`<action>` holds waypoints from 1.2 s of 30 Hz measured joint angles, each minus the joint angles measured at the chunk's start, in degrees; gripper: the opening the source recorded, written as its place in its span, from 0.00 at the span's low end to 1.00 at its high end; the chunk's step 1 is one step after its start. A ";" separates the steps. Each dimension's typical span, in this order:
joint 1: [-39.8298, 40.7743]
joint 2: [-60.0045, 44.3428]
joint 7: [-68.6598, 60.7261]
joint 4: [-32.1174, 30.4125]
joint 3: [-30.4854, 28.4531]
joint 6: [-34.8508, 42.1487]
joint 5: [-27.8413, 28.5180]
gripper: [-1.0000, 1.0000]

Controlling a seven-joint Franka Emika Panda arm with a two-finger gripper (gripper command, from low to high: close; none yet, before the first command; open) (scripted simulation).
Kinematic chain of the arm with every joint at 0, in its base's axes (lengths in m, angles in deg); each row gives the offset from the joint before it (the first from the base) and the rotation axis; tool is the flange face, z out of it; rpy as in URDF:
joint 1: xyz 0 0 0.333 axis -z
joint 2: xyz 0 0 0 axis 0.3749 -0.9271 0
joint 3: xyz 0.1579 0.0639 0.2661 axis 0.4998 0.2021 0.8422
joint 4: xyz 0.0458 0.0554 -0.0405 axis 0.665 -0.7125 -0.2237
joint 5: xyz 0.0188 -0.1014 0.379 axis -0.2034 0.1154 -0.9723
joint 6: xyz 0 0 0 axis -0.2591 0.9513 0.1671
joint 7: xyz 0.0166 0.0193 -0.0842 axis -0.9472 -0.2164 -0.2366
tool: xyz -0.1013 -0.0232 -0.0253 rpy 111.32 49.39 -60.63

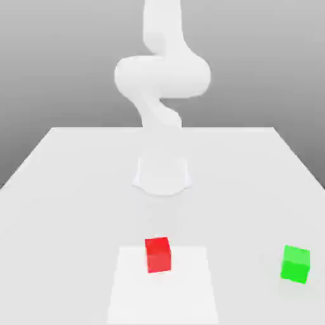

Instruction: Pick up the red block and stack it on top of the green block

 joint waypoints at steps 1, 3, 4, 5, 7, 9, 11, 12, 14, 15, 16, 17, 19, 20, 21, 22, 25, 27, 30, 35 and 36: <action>-0.20 -1.99 -0.60 -1.61 -0.31 -1.40 0.00 0.50; -0.59 -5.90 -1.78 -4.74 -0.90 -4.13 -0.01 0.50; -0.77 -7.83 -2.36 -6.28 -1.17 -5.47 -0.02 0.50; -0.94 -9.75 -2.94 -7.81 -1.43 -6.81 -0.03 0.50; -1.25 -13.60 -4.11 -10.87 -1.91 -9.49 -0.05 0.50; -1.53 -17.51 -5.28 -13.97 -2.34 -12.19 -0.05 0.50; -1.77 -21.54 -6.47 -17.13 -2.72 -14.97 -0.04 0.50; -1.88 -23.63 -7.07 -18.76 -2.90 -16.41 -0.02 0.50; -2.15 -28.05 -8.26 -22.11 -3.35 -19.41 0.14 0.50; -2.18 -30.41 -8.87 -23.86 -3.46 -21.03 0.23 0.50; -2.18 -32.92 -9.47 -25.67 -3.57 -22.73 0.39 0.50; -2.15 -35.81 -10.06 -27.37 -3.64 -24.72 0.54 0.50; -2.16 -40.77 -10.92 -28.37 -3.56 -28.55 0.15 0.50; -2.13 -42.97 -11.37 -28.34 -3.41 -30.37 -0.33 0.50; -2.04 -45.11 -11.84 -28.18 -3.17 -32.18 -0.92 0.50; -1.75 -47.22 -12.30 -27.95 -2.75 -33.96 -1.51 0.50; -0.57 -53.08 -13.35 -27.19 -1.21 -38.97 -2.96 0.00; -0.57 -53.08 -13.34 -27.19 -1.21 -38.96 -2.95 0.00; -0.54 -53.08 -13.20 -27.19 -1.19 -38.92 -2.82 0.00; -0.82 -48.36 -12.18 -27.86 -1.87 -34.90 -1.35 0.00; -0.77 -46.38 -11.79 -28.14 -1.96 -33.20 -0.80 0.00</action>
